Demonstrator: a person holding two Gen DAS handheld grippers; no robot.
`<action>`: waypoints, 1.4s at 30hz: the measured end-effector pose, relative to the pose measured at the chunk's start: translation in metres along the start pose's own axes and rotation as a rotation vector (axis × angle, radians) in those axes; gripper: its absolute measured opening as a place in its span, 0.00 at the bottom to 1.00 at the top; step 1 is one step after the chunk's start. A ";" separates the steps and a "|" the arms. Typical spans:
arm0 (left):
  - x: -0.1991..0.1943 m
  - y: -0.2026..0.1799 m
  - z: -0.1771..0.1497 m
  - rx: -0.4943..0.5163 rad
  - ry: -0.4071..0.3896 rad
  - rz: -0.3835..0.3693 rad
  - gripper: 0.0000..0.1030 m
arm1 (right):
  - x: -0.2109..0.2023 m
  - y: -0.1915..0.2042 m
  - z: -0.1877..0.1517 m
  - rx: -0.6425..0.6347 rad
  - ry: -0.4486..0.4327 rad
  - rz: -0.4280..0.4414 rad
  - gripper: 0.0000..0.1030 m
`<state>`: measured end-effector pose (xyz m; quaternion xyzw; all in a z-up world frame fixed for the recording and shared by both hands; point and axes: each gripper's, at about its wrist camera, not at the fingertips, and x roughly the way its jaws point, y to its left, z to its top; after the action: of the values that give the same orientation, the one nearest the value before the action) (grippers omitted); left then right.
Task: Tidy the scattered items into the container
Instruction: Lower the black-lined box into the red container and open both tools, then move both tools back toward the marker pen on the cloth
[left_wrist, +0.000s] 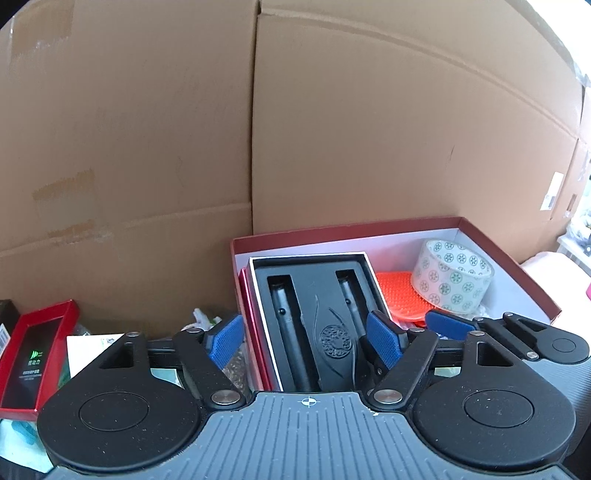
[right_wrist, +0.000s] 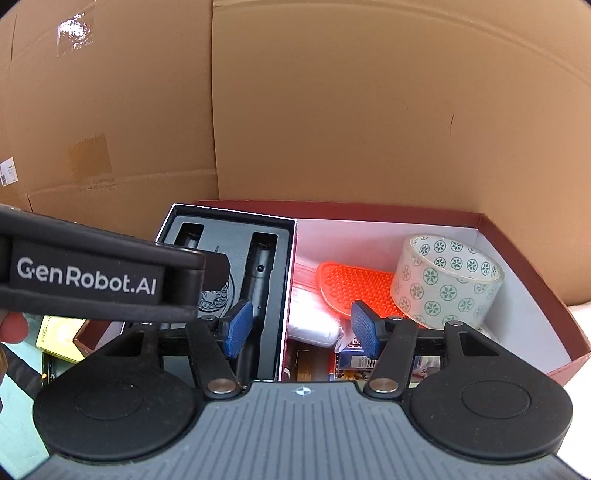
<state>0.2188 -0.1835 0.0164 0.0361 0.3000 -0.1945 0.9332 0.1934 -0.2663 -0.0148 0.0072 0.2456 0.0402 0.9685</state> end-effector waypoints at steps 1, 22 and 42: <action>0.001 -0.001 0.000 0.002 0.001 0.002 0.82 | 0.000 -0.002 0.000 0.011 0.003 -0.005 0.69; -0.048 -0.009 -0.020 -0.007 -0.047 0.030 0.99 | -0.050 0.004 -0.001 0.049 -0.058 -0.051 1.00; -0.122 -0.009 -0.073 -0.006 -0.086 0.123 1.00 | -0.124 0.052 -0.034 0.031 -0.068 -0.019 1.00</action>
<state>0.0844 -0.1369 0.0269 0.0431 0.2576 -0.1374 0.9555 0.0648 -0.2251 0.0155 0.0215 0.2134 0.0271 0.9764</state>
